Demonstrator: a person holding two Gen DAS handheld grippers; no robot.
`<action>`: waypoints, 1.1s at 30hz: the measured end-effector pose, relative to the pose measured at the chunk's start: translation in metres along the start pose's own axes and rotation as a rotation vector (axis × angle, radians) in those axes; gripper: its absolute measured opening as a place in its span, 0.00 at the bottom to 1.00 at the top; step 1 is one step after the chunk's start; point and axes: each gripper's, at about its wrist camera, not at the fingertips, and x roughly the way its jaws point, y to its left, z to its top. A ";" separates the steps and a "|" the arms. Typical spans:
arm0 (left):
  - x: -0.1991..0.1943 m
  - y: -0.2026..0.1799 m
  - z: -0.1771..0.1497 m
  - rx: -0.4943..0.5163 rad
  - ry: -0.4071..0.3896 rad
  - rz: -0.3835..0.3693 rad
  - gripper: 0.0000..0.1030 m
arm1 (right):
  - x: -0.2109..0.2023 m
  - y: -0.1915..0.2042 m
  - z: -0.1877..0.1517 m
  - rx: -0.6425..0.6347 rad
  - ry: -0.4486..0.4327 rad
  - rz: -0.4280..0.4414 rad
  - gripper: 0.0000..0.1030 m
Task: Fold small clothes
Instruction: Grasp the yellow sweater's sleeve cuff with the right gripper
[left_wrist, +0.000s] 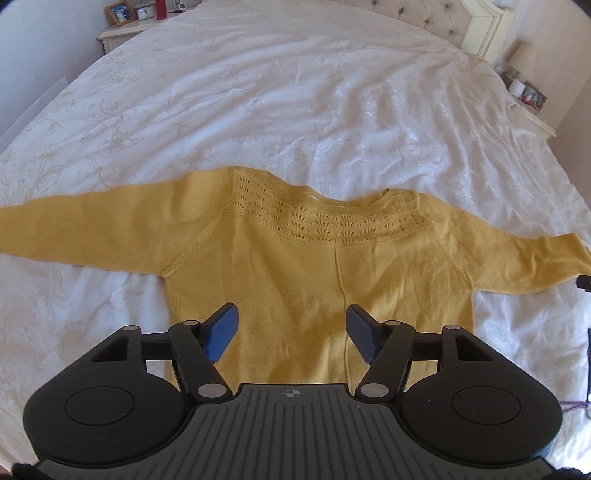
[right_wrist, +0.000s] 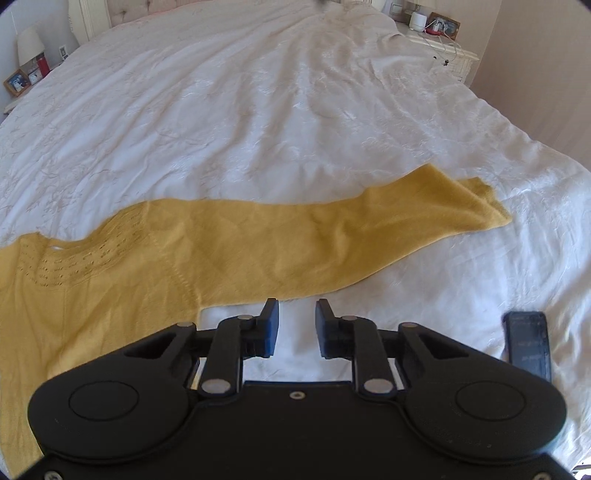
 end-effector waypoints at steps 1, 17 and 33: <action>-0.001 -0.002 -0.002 -0.029 -0.003 -0.006 0.62 | 0.004 -0.013 0.008 -0.006 -0.006 -0.016 0.28; -0.011 -0.080 -0.021 -0.137 -0.051 0.102 0.62 | 0.106 -0.200 0.086 0.115 0.009 -0.012 0.46; -0.004 -0.114 -0.019 -0.128 -0.001 0.112 0.62 | 0.127 -0.219 0.081 0.091 0.071 0.249 0.11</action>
